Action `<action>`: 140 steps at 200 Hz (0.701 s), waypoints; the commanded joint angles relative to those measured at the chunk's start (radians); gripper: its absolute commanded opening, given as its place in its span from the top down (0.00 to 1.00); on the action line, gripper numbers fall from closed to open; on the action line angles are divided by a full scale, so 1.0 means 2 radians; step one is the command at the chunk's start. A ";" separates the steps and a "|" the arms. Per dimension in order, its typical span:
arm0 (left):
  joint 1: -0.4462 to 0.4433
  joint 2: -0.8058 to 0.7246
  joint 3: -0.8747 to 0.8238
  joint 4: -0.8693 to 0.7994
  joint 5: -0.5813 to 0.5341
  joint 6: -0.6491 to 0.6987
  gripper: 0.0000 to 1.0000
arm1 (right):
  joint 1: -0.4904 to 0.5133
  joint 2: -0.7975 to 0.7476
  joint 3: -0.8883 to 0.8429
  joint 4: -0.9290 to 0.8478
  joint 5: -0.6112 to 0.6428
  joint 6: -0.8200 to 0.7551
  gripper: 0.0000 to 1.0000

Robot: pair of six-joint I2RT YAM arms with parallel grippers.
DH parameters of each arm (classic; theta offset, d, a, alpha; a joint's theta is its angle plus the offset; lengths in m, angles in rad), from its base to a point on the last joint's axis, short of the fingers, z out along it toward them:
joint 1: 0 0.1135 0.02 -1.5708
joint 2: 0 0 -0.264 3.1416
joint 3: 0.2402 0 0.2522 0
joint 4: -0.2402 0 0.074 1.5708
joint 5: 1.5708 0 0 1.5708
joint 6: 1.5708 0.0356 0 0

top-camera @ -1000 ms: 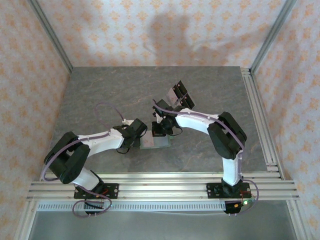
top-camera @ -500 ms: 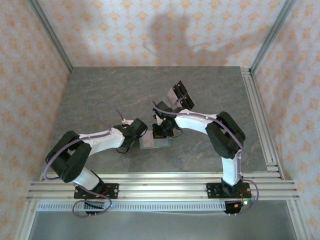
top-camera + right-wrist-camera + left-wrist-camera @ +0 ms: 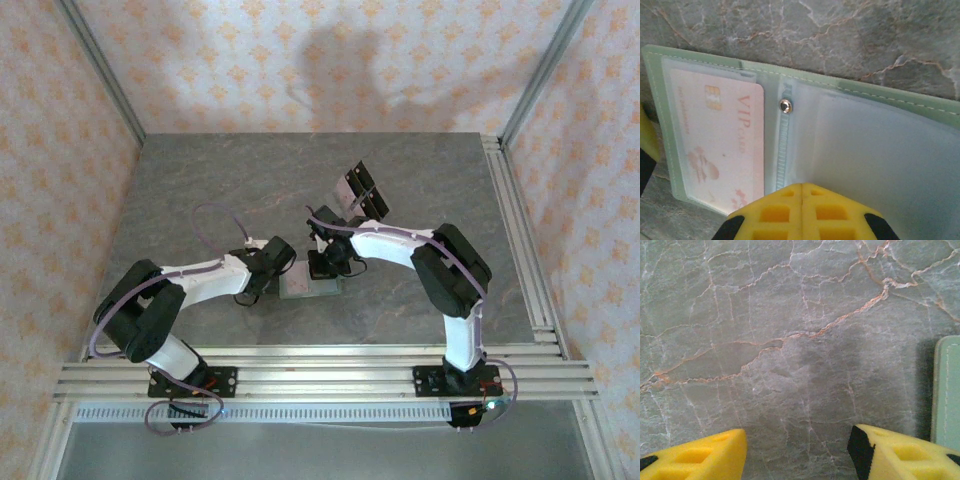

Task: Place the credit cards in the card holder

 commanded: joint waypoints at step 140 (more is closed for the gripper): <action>0.005 0.023 -0.011 0.022 0.005 -0.003 0.40 | 0.007 0.028 0.013 0.015 -0.034 0.007 1.00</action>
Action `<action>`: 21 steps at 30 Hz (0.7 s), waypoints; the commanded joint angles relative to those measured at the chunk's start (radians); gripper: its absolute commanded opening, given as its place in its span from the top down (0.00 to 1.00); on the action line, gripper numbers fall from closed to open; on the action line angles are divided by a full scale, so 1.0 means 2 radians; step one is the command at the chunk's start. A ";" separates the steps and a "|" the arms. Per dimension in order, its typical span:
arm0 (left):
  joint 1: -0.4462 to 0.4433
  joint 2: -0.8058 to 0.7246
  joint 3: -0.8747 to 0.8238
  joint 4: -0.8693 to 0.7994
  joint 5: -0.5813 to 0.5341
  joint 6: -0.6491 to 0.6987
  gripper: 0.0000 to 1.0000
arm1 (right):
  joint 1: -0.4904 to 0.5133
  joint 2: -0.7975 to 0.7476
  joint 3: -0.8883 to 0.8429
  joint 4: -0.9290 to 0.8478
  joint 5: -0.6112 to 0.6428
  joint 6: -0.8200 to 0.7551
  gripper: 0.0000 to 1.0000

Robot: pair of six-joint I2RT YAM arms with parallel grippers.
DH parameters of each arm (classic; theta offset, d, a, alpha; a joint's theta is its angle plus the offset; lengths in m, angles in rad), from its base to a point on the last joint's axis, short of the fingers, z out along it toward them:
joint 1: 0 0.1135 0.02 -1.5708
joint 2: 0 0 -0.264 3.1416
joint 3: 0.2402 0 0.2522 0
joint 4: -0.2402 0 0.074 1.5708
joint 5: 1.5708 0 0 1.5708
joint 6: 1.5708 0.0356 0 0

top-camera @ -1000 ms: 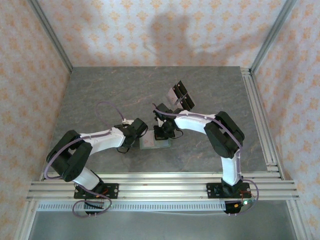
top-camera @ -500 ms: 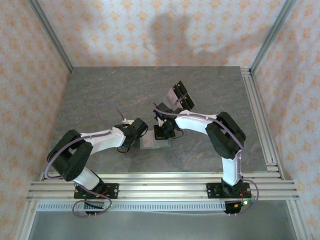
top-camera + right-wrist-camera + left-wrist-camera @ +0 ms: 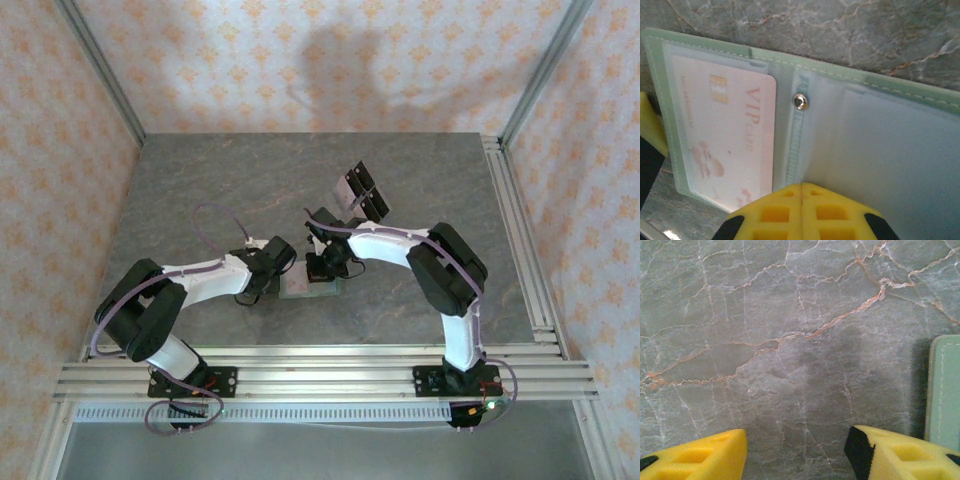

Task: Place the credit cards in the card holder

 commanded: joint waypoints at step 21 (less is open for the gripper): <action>0.004 0.016 -0.031 0.045 0.020 -0.012 0.41 | 0.008 0.037 0.030 0.024 -0.057 0.019 1.00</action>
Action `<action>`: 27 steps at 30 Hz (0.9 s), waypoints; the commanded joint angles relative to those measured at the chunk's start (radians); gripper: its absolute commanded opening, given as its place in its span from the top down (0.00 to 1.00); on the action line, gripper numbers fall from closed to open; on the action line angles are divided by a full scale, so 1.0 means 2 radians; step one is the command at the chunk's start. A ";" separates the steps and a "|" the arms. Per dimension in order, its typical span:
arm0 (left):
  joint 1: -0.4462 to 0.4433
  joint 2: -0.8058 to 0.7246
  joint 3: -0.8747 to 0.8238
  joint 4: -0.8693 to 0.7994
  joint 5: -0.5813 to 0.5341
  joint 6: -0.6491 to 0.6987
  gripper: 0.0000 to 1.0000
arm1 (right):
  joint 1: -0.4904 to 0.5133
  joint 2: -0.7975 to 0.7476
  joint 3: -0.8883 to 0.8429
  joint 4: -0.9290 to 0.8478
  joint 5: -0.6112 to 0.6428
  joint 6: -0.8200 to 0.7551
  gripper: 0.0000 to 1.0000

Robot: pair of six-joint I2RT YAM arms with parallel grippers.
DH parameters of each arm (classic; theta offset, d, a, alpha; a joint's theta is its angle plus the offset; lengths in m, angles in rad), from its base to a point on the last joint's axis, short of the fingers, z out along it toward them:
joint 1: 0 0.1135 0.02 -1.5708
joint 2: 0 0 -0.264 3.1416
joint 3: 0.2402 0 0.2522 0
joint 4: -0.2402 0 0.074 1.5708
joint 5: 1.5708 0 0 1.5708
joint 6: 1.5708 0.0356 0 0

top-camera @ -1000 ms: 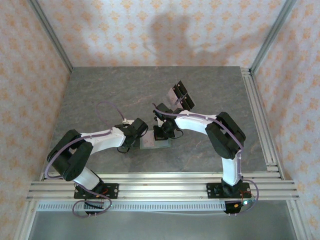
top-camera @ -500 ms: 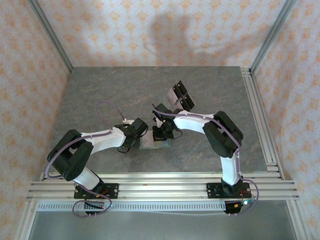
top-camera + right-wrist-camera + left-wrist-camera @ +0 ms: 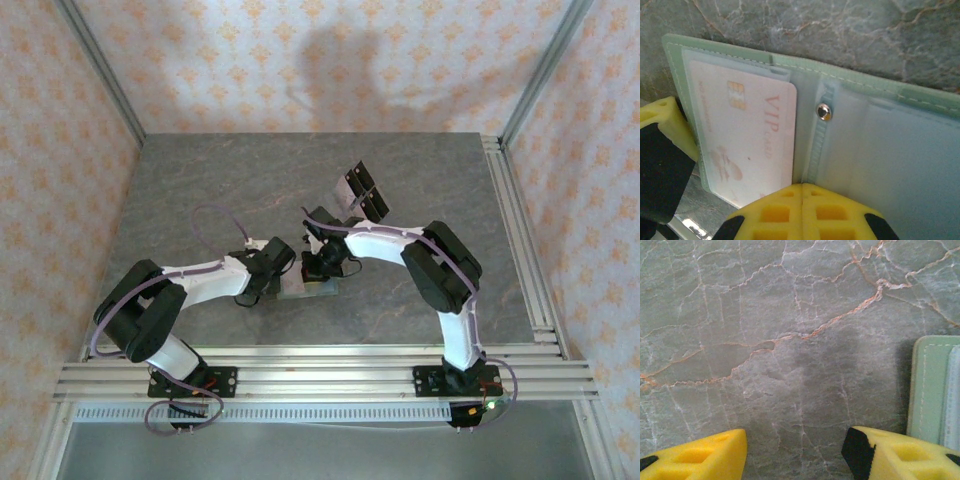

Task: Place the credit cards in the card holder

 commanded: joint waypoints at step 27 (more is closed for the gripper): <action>0.012 -0.006 -0.023 -0.009 -0.017 -0.037 0.39 | 0.009 0.020 0.003 0.024 -0.038 0.015 1.00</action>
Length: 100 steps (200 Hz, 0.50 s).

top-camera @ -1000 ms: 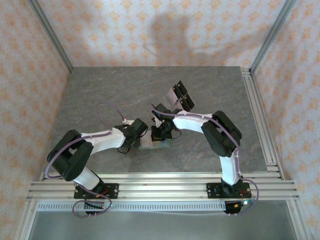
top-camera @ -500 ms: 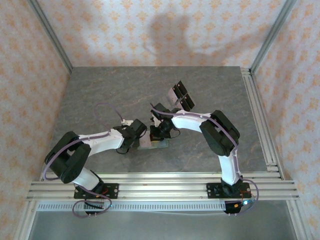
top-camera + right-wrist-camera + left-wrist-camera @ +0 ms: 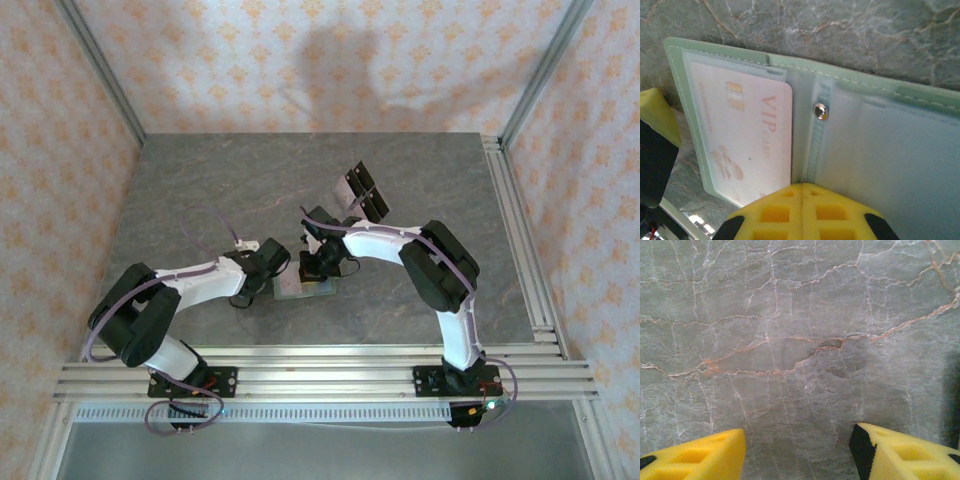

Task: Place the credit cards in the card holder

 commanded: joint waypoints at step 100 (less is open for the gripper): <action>-0.007 0.021 -0.028 0.058 0.040 -0.011 0.39 | 0.007 0.031 0.005 0.058 -0.096 0.032 0.97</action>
